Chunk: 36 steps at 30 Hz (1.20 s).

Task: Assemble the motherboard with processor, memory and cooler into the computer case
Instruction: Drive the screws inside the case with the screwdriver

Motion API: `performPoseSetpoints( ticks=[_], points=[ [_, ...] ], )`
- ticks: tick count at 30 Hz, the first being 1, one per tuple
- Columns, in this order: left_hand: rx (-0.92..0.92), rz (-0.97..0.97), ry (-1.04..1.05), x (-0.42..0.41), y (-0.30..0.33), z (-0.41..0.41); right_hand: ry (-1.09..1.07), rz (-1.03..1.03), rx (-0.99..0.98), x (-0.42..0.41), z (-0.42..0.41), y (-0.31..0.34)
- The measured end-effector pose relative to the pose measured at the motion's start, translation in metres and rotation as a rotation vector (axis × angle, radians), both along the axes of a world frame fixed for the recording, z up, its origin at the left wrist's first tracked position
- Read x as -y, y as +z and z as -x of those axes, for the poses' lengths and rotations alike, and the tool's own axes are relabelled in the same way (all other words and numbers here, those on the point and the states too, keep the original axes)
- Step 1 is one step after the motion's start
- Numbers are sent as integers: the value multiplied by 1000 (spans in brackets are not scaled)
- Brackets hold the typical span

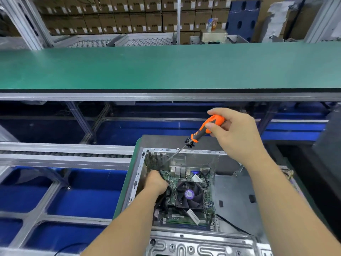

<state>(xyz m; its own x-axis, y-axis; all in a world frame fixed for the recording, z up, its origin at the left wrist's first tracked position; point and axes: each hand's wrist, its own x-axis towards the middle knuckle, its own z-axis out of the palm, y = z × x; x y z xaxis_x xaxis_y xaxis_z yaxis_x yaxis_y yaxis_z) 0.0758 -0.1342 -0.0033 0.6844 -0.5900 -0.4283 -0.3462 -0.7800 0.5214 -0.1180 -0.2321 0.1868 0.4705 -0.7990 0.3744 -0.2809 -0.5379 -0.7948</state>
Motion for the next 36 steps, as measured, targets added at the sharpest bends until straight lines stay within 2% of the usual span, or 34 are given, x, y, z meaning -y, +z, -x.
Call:
performPoseSetpoints(
  ticks=[2,6,9,12,17,20,27,36],
  points=[
    [41,-44,-51,0,0,5,8,-16,-10,1,-6,-6],
    [-22,32,-56,-3,-2,7,12,-12,-14,1,-14,-10],
    [-151,218,210,-7,-7,2,9,18,-39,-2,-16,-11],
    [-111,239,356,-8,-7,-1,4,3,-18,-1,-15,-15],
    [128,73,200,0,-2,-1,-12,-1,-24,-1,-8,-21],
    [199,-5,154,6,0,-2,-22,5,-20,0,-5,-23],
    [192,55,212,6,-8,-5,-14,28,46,-1,1,-17],
    [223,-47,135,11,-10,-9,-4,31,22,4,3,-4]
  ],
)
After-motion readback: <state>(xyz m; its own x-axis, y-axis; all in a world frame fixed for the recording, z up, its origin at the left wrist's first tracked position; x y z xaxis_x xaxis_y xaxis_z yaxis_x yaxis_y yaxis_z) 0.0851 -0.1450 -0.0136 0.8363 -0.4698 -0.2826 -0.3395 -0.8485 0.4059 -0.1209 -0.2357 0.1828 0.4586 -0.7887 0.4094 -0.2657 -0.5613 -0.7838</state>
